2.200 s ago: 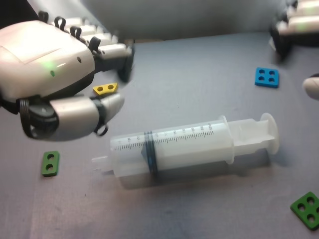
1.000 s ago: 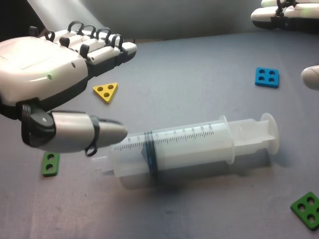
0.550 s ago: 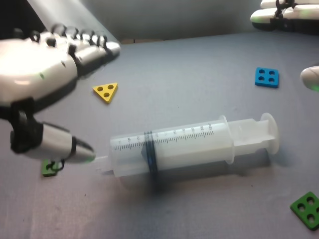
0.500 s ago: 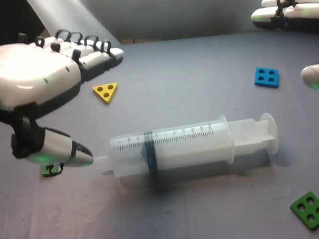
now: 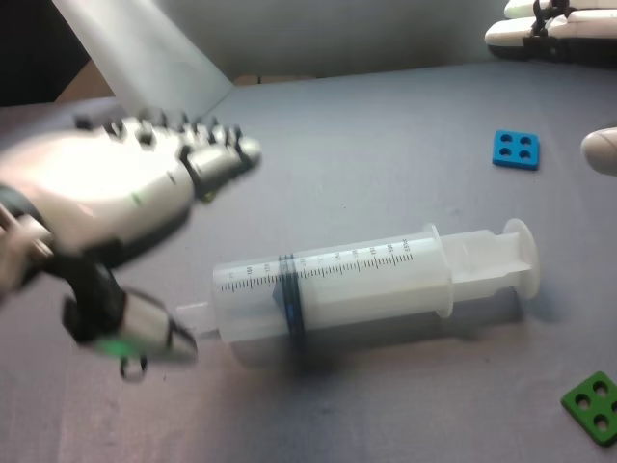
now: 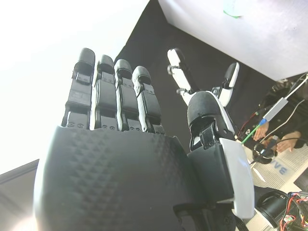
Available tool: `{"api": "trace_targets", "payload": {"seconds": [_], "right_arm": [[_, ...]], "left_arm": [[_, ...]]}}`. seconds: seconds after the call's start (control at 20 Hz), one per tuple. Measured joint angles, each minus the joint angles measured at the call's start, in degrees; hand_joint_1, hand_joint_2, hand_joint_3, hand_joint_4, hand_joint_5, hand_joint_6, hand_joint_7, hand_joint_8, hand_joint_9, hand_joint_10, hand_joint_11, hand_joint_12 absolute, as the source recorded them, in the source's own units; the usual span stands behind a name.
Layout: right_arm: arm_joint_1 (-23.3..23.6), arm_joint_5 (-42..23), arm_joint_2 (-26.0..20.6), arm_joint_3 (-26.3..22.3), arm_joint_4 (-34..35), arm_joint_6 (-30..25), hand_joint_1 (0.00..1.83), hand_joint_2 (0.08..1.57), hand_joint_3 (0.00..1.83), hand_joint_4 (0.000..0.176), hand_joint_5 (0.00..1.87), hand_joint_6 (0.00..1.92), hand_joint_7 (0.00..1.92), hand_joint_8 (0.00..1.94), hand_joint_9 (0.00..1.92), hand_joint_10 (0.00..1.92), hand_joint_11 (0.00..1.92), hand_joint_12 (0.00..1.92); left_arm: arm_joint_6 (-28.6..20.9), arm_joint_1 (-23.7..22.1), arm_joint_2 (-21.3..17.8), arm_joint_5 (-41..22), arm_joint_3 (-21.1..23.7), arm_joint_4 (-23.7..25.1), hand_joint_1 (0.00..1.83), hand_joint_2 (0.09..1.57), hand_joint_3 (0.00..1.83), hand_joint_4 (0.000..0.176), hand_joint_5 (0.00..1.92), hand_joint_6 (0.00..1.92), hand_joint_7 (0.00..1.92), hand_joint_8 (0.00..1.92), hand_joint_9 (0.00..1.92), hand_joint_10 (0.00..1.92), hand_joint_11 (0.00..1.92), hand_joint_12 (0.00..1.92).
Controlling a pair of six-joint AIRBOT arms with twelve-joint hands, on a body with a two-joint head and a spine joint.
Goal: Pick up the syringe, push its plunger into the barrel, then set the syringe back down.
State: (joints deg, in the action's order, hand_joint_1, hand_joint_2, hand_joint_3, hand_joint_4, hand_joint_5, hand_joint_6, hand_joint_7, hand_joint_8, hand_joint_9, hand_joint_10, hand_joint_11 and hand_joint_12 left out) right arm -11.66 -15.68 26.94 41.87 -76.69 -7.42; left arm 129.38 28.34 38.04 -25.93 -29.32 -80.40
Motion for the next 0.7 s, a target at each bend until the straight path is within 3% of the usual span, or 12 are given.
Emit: {"api": "trace_targets", "payload": {"seconds": [0.35,0.7], "right_arm": [[0.0,0.1,0.0,0.0,0.0,0.0,0.0,1.42,0.0,0.0,0.13,0.0,0.12,0.0,0.11,0.0,0.0,0.38],[0.0,-0.1,0.0,0.0,0.0,0.0,0.0,1.42,0.0,0.0,0.15,0.0,0.14,0.0,0.13,0.0,0.0,0.39]], "left_arm": [[-5.5,2.1,7.1,-8.4,-0.9,2.3,1.06,0.9,0.0,0.0,0.0,0.0,0.0,0.0,0.01,0.0,0.0,0.46],[-6.7,4.8,15.2,-13.7,-3.2,0.9,1.05,0.9,0.0,0.0,0.0,0.0,0.0,0.0,0.0,0.0,0.0,0.41]]}}
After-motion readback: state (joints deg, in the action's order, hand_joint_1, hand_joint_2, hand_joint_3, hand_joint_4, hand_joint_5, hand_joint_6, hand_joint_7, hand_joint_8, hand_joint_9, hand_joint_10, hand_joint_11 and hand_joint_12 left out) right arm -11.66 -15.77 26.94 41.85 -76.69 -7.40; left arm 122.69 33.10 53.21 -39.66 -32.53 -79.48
